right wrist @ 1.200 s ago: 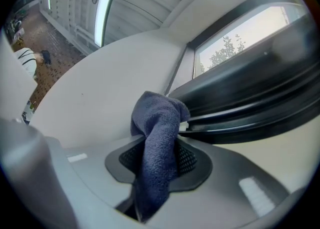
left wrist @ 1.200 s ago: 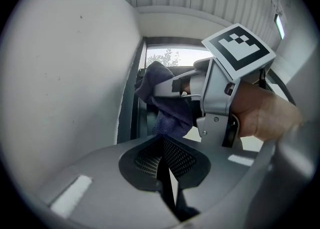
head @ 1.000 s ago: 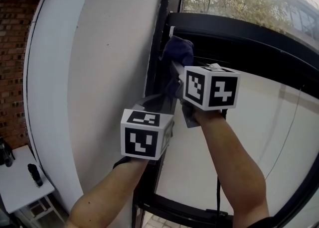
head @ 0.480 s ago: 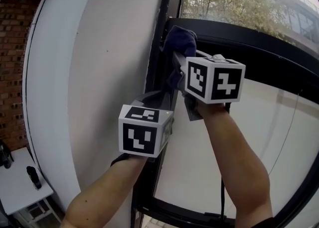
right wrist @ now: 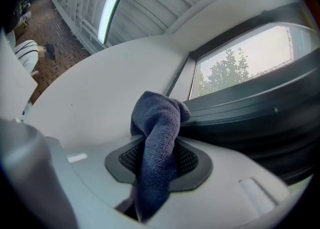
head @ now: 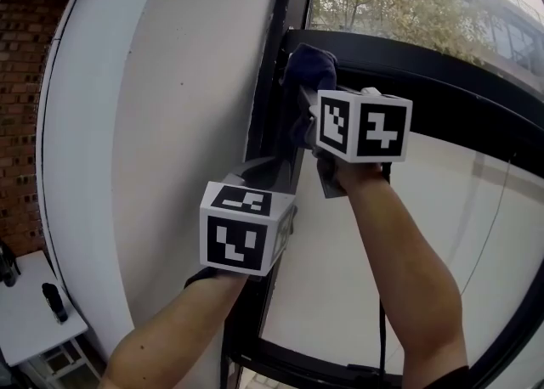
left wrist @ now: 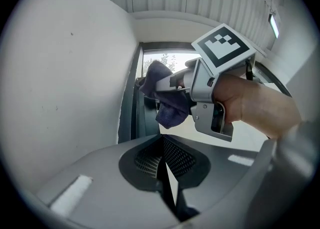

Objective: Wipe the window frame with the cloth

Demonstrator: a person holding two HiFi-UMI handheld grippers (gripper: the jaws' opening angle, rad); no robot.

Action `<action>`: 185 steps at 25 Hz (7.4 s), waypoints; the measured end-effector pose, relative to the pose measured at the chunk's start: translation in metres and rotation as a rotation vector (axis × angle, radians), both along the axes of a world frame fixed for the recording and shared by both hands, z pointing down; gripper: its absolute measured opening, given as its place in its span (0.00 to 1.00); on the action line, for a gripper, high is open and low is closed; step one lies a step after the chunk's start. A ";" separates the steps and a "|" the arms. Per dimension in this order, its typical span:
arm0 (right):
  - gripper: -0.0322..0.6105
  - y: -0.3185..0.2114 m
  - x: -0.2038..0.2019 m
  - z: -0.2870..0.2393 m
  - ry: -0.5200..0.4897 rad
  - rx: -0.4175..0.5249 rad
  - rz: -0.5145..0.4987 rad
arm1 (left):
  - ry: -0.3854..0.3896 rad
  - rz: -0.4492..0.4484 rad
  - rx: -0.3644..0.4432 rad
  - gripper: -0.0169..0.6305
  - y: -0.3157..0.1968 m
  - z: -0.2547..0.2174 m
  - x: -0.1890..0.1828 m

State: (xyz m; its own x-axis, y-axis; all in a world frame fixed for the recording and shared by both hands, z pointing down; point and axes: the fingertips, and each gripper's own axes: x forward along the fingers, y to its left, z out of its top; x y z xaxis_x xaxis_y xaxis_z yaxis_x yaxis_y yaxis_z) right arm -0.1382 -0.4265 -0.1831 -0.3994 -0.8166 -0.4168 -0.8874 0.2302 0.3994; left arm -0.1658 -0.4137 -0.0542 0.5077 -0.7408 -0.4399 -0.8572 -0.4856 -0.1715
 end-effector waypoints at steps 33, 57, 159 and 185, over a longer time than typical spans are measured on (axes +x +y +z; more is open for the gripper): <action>0.24 0.109 0.185 -0.011 -0.181 0.008 0.298 | -0.079 0.143 0.049 0.02 0.119 -0.007 0.065; 0.24 0.190 0.323 -0.013 -0.125 0.039 0.350 | -0.010 0.269 0.057 0.02 0.158 -0.059 0.228; 0.24 0.397 0.721 0.089 -0.246 -0.010 0.667 | -0.139 0.726 0.040 0.02 0.327 0.000 0.637; 0.24 0.389 0.718 0.208 -0.279 -0.075 0.673 | -0.219 0.820 -0.122 0.02 0.321 0.172 0.634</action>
